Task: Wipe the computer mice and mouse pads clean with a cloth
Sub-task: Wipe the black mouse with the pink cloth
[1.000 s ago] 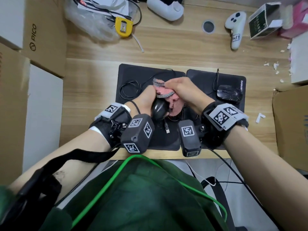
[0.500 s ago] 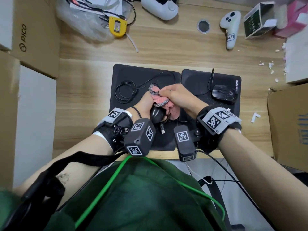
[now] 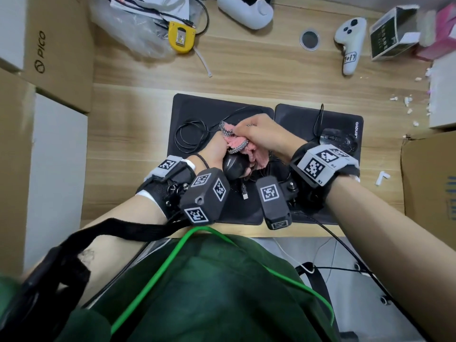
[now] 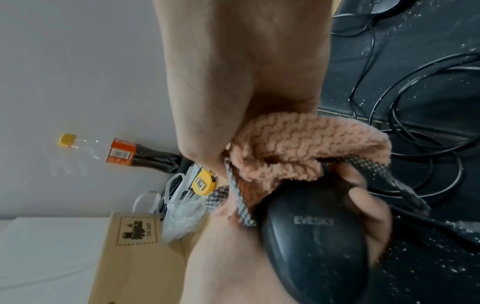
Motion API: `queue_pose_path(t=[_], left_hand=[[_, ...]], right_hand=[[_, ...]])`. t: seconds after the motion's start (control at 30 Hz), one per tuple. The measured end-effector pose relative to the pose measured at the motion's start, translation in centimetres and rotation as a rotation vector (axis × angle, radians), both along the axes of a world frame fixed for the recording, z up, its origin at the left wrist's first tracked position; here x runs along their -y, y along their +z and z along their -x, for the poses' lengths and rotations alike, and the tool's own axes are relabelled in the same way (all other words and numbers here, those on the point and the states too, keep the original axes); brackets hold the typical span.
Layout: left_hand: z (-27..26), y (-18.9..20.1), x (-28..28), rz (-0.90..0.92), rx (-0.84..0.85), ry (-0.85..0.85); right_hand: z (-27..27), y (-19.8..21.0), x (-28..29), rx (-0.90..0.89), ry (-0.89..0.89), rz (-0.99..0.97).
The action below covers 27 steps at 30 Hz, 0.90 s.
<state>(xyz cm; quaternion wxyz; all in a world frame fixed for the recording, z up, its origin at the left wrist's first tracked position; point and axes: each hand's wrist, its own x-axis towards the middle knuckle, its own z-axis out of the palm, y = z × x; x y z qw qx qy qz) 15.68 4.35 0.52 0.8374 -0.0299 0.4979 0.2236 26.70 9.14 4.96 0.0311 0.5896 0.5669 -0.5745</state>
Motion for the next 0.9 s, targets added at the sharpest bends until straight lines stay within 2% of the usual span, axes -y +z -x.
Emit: queue_pose_path(t=[0.03,0.13,0.23,0.27,0.33,0.43,0.53,0.67,0.73,0.77,0.9], left_hand=[[0.4,0.1,-0.3,-0.008,-0.019,0.002],[2.0,-0.4,-1.2,0.021,-0.050,0.164],[2.8,-1.2,-1.3,-0.026,-0.058,0.189],[2.7,-1.4,-1.2,-0.013,-0.068,0.210],[2.2,-1.1,-0.9,0.040,-0.057,0.245],[0.8,-0.4,-0.1,0.058,0.008,0.118],[0.4,-0.5,0.0,0.046,-0.001,0.075],[2.4,-1.2,-0.5,0.015,-0.128,0.189],[3.3,-1.5,-0.4,0.013,-0.131,0.176],[3.5,-1.5,-0.5,0.033,-0.105,0.172],[2.9,-0.8,-0.5,0.053,-0.172,0.160]], right_hand=[[0.1,0.1,0.1,-0.006,0.010,-0.017],[0.6,0.5,1.3,-0.092,0.076,0.059],[0.7,0.5,2.0,-0.114,0.218,0.087],[0.6,0.4,1.8,-0.139,0.199,0.092],[0.3,0.1,1.2,-0.205,0.028,0.102],[-0.8,-0.9,-0.1,-0.158,-0.168,0.040],[-1.4,-1.1,0.1,-0.119,-0.136,0.019],[-0.3,-0.3,2.5,-0.223,-0.008,0.185],[0.6,-0.4,3.4,-0.197,0.081,0.133],[0.8,-0.7,3.5,-0.191,0.086,0.100],[0.6,-1.0,2.6,-0.212,-0.020,0.141]])
